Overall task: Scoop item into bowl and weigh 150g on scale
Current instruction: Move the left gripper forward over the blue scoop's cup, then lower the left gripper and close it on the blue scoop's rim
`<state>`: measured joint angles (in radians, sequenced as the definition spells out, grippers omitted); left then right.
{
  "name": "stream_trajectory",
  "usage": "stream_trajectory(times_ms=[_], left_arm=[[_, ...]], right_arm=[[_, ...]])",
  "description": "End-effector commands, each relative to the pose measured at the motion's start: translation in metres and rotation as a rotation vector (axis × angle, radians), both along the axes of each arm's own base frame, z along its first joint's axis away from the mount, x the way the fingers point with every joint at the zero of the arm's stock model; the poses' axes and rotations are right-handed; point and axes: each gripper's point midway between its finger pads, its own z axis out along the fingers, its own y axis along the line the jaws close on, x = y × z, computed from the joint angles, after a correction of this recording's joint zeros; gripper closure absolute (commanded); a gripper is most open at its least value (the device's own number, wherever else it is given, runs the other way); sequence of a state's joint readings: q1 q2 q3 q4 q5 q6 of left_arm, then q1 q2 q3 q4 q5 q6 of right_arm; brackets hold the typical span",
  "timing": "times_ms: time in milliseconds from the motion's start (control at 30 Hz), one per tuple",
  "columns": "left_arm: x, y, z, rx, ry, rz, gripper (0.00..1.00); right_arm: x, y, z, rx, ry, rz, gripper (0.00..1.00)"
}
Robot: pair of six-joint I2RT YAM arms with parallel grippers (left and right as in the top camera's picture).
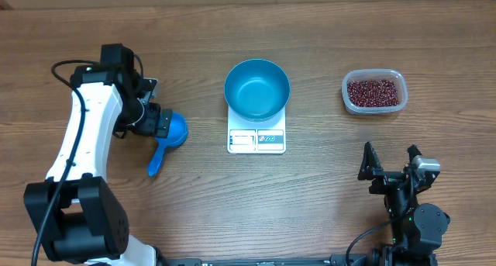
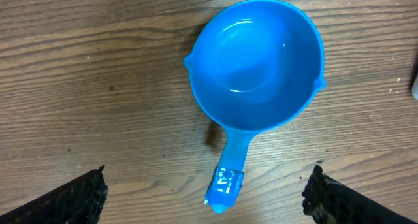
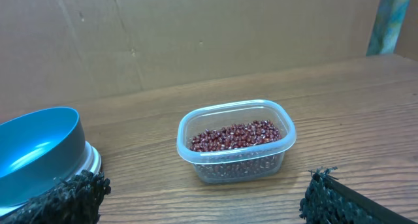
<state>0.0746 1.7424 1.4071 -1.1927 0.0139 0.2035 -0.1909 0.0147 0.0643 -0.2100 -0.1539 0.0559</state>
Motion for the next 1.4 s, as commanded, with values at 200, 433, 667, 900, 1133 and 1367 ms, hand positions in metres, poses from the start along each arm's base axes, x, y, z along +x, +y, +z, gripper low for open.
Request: stream_trajectory(times_ms=[200,433,667,900,1133,1367], left_arm=[[0.009,0.003,-0.017,-0.003,0.033,-0.037,0.00],[0.017,0.001,-0.030,-0.013,0.034,-0.041,0.00],[0.030,0.002,-0.030,-0.009,-0.016,-0.039,0.00],[0.034,-0.001,-0.031,-0.027,-0.031,-0.040,0.00],[0.039,0.000,-0.037,-0.026,-0.038,-0.041,0.00],[0.047,0.000,-0.058,-0.028,-0.022,-0.043,0.01]], right_arm=[[0.000,0.001,0.003,-0.004,-0.015,0.005,0.00],[0.000,0.001,0.003,-0.004,-0.015,0.005,0.00],[0.000,0.001,0.003,-0.004,-0.015,0.005,0.00],[0.000,0.001,0.003,-0.004,-0.015,0.005,0.00],[0.000,0.001,0.003,-0.004,-0.015,0.005,0.00],[0.000,0.001,0.003,-0.004,-0.015,0.005,0.00]])
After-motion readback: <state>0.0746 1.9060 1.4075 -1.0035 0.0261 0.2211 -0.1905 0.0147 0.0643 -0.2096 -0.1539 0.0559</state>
